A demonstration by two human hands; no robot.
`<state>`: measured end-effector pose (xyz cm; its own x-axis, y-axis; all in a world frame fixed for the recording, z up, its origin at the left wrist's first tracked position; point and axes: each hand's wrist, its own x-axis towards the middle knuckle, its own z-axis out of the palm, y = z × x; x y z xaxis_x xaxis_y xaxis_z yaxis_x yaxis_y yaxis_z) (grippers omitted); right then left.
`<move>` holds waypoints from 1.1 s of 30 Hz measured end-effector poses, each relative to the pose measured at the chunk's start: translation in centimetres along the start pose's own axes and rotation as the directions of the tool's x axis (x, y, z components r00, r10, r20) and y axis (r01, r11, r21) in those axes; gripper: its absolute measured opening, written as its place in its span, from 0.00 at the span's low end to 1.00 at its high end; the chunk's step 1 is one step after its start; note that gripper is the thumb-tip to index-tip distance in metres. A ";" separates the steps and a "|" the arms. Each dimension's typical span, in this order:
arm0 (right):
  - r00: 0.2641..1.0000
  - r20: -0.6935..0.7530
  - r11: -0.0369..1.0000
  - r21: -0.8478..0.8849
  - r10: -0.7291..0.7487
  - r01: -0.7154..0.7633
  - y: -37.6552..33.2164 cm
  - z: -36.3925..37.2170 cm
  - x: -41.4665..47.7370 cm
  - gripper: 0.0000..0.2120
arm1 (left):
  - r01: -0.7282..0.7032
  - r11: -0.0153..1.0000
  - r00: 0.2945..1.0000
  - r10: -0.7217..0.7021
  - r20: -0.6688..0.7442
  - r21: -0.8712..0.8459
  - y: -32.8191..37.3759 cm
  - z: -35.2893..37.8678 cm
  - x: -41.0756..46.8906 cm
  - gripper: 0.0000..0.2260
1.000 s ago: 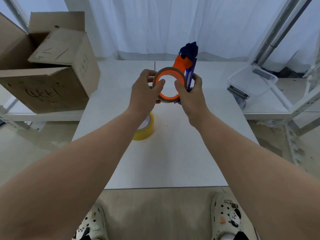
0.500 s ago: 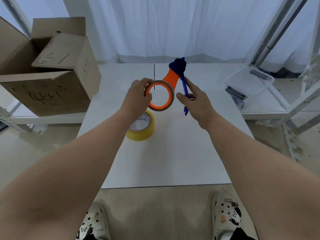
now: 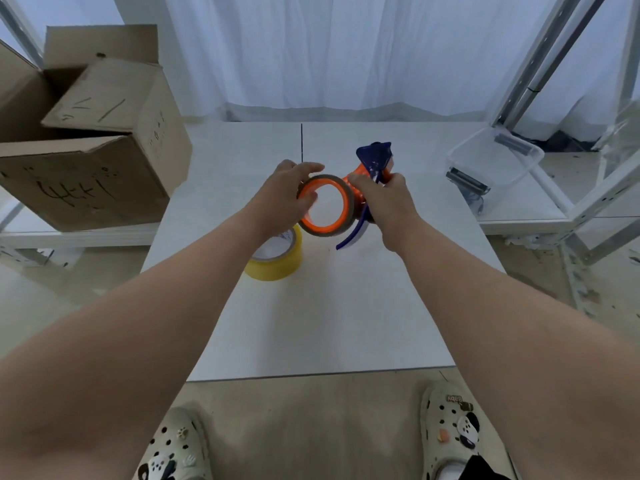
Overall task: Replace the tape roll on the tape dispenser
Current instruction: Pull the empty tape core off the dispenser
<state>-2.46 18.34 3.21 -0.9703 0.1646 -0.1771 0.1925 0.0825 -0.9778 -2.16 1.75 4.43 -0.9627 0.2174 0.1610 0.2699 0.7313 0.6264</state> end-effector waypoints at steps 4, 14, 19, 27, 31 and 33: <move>0.999 -0.024 1.000 0.016 0.024 -0.023 0.6 0.0 0.3 0.26 | -0.018 0.993 0.970 -0.013 0.244 0.121 0.4 -0.3 -0.5 0.42; 0.996 0.066 0.998 -0.004 -0.054 0.055 -0.2 -0.2 -0.4 0.29 | -0.077 0.910 0.961 -0.042 0.275 0.407 1.6 -0.2 -0.1 0.50; 0.997 0.022 0.997 0.021 -0.071 0.070 -0.6 -0.2 -0.6 0.28 | -0.115 0.928 0.988 0.068 0.142 0.355 0.7 -0.1 -0.7 0.46; 1.000 -0.024 0.995 0.103 -0.011 0.014 -0.3 0.0 -0.5 0.30 | -0.008 0.940 0.994 -0.029 0.102 0.342 0.4 0.9 -0.3 0.45; 1.000 0.021 0.995 0.103 0.012 -0.014 -0.3 -0.1 -0.9 0.29 | 0.094 0.967 0.991 -0.113 0.066 0.235 0.7 1.0 -0.2 0.45; 1.000 0.023 0.995 0.103 0.005 -0.008 -0.5 0.0 -0.9 0.28 | 0.117 0.971 0.992 -0.125 0.028 0.211 0.8 0.5 0.1 0.46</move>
<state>-1.64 18.20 3.87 -0.9724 0.1423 -0.1849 0.1838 -0.0210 -0.9827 -2.00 2.71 4.57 -0.9881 0.1418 0.0599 0.1533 0.8713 0.4662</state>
